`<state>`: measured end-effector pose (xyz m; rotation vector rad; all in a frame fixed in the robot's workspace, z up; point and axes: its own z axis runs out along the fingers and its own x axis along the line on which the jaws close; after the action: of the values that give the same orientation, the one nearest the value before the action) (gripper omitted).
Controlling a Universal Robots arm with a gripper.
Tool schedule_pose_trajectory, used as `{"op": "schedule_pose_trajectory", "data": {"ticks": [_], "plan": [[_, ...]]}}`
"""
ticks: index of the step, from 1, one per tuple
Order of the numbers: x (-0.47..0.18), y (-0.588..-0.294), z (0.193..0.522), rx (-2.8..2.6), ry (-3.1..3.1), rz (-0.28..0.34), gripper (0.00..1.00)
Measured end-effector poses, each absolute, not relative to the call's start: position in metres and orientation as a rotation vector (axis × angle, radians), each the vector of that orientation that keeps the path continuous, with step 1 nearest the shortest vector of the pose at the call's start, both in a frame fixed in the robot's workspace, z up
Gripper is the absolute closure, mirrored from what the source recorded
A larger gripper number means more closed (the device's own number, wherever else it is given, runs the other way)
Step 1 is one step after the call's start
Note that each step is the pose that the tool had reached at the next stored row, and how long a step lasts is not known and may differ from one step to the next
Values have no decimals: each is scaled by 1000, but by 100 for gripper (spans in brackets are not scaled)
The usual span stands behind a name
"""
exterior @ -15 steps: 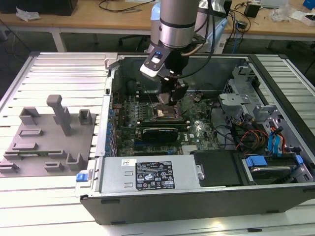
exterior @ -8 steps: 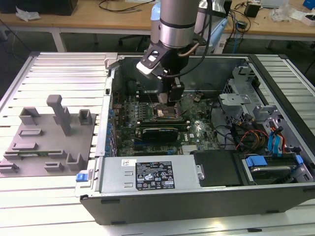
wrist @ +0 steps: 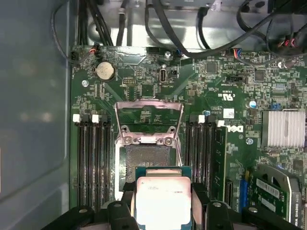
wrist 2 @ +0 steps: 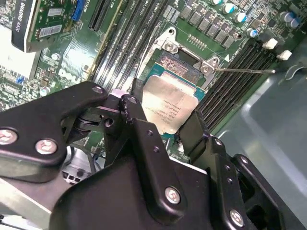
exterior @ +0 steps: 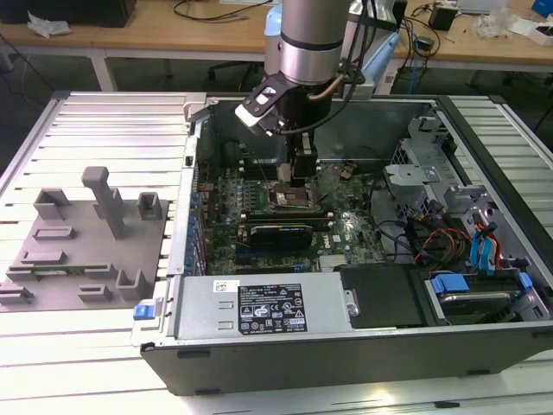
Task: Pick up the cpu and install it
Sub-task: 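Place the cpu into insertion slot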
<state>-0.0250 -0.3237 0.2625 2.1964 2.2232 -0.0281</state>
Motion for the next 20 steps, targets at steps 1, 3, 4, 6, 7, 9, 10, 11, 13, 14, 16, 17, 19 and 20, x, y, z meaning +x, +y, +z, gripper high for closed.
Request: {"op": "schedule_pose_trajectory", "data": {"ticks": [1,3,4,6,7,9,10,11,13,14,16,17,19,20], "plan": [[-25,-324,262,2197,2222,-28,45],[-26,-324,243,2142,2249,3,45],[-26,-324,237,2131,2259,3,45],[-26,-324,233,2131,2260,3,45],[-26,-324,231,2131,2260,3,45],[-26,-324,227,2131,2260,3,45],[-26,-324,226,2131,2260,3,45],[-26,-324,224,2131,2260,3,45],[-26,-324,222,2131,2260,3,45],[-26,-324,221,2131,2259,3,45],[-26,-324,221,2131,2259,3,45],[-26,-324,221,2131,2259,3,45],[-26,-322,220,2135,2255,3,45],[-26,-321,220,2141,2250,3,45]]}}
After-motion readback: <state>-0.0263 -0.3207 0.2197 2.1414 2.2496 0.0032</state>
